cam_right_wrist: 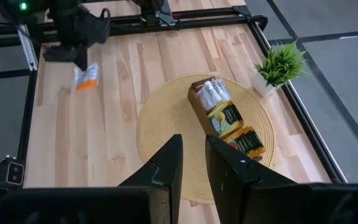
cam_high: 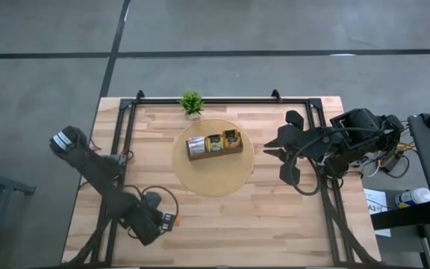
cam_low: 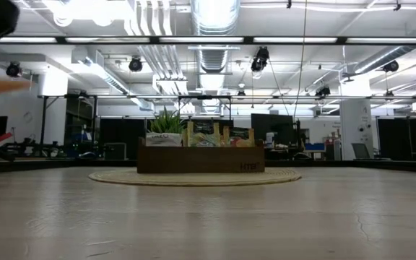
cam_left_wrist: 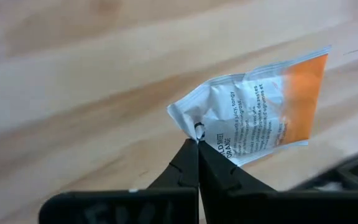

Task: Pick & Place Tea
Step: Put the white tea bag into the left section of the wooden organizer

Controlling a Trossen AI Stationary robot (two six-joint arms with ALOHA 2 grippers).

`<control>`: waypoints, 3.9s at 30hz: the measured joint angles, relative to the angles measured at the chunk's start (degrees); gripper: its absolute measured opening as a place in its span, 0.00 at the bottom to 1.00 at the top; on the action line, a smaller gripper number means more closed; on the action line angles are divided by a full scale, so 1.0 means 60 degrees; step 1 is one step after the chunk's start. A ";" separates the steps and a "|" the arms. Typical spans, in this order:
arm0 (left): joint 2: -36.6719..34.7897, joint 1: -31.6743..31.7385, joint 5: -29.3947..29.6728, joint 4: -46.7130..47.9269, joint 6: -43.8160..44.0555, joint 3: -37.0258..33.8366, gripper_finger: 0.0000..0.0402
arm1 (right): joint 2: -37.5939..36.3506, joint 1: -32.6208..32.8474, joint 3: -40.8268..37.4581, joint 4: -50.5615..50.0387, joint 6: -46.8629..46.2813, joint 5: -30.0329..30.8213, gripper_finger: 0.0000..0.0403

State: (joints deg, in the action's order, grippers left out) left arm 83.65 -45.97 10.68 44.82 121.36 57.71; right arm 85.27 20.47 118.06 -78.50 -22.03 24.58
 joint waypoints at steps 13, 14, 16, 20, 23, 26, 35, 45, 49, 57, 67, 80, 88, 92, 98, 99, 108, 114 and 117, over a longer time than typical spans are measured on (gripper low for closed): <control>-0.1619 0.2114 0.1528 0.0290 -0.4683 0.0382 0.00 | 0.0000 0.0000 0.0000 -0.0019 0.0013 -0.0001 0.17; -0.1637 0.2361 0.1513 0.0294 -0.5181 0.0470 0.00 | 0.0000 0.0000 0.0000 -0.0018 -0.0008 -0.0003 0.17; -0.1646 0.2872 0.1414 0.0294 -0.6335 0.0674 0.00 | 0.0000 0.0000 0.0000 -0.0020 -0.0066 -0.0001 0.17; -0.1642 0.4002 0.1050 0.0307 -0.8451 0.1092 0.00 | 0.0000 0.0000 0.0000 -0.0018 -0.0137 -0.0001 0.17; -0.1642 0.4797 0.0812 0.0337 -0.9976 0.1451 0.00 | 0.0000 0.0000 0.0000 -0.0017 -0.0189 -0.0001 0.17; -0.1642 0.5534 0.0781 0.0368 -1.1289 0.1815 0.00 | 0.0000 0.0000 0.0000 -0.0015 -0.0312 0.0003 0.17; -0.1607 0.7564 0.0770 0.1463 -1.4148 0.2510 0.00 | 0.0000 0.0000 0.0000 -0.0009 -0.0765 0.0266 0.17; -0.0766 0.8485 0.0970 0.2361 -1.6484 0.3083 0.00 | 0.0000 0.0000 -0.0059 -0.0026 -0.1185 0.0727 0.17; 0.0046 0.8480 0.1555 0.2833 -1.7063 0.3620 0.00 | 0.0000 0.0000 -0.0062 -0.0026 -0.1334 0.0928 0.17; 0.1899 0.8458 0.3856 0.4480 -1.7763 0.5227 0.00 | 0.0000 -0.0004 -0.0073 -0.0022 -0.1335 0.0936 0.17; 0.3537 0.8109 0.4663 0.4969 -1.9021 0.6065 0.00 | 0.0000 -0.0007 -0.0077 -0.0100 -0.1298 0.1195 0.17; 0.4128 0.7439 0.5732 0.5004 -1.8410 0.5706 0.00 | 0.0000 -0.0004 -0.0084 -0.0128 -0.1294 0.1606 0.17; 0.4128 0.7274 0.5897 0.4600 -1.8602 0.5089 0.00 | 0.0000 -0.0004 -0.0084 -0.0171 -0.1294 0.1682 0.17; 0.4128 0.7278 0.5908 0.4381 -1.8538 0.4596 0.00 | 0.0002 -0.0004 -0.0084 -0.0171 -0.1294 0.1682 0.17; 0.4132 0.7278 0.5927 0.4052 -1.8421 0.4152 0.00 | 0.0000 -0.0004 -0.0084 -0.0171 -0.1294 0.1682 0.17; 0.4132 0.7278 0.5927 0.3955 -1.8418 0.4096 0.00 | 0.0003 -0.0004 -0.0084 -0.0171 -0.1294 0.1682 0.17; 0.4135 0.7278 0.6313 0.3678 -1.8607 0.4065 0.00 | 0.0000 -0.0004 -0.0084 -0.0168 -0.1294 0.1686 0.17; 0.4135 0.7289 0.6386 0.3131 -1.9055 0.4069 0.00 | 0.0001 -0.0004 -0.0084 -0.0160 -0.1298 0.1682 0.17; 0.4135 0.7314 0.6386 0.3005 -1.9244 0.4005 0.00 | 0.0002 -0.0004 -0.0084 -0.0160 -0.1309 0.1682 0.17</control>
State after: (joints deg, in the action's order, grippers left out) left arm 108.47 -2.09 48.99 62.85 5.90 81.74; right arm 85.29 20.45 117.56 -79.46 -29.89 34.68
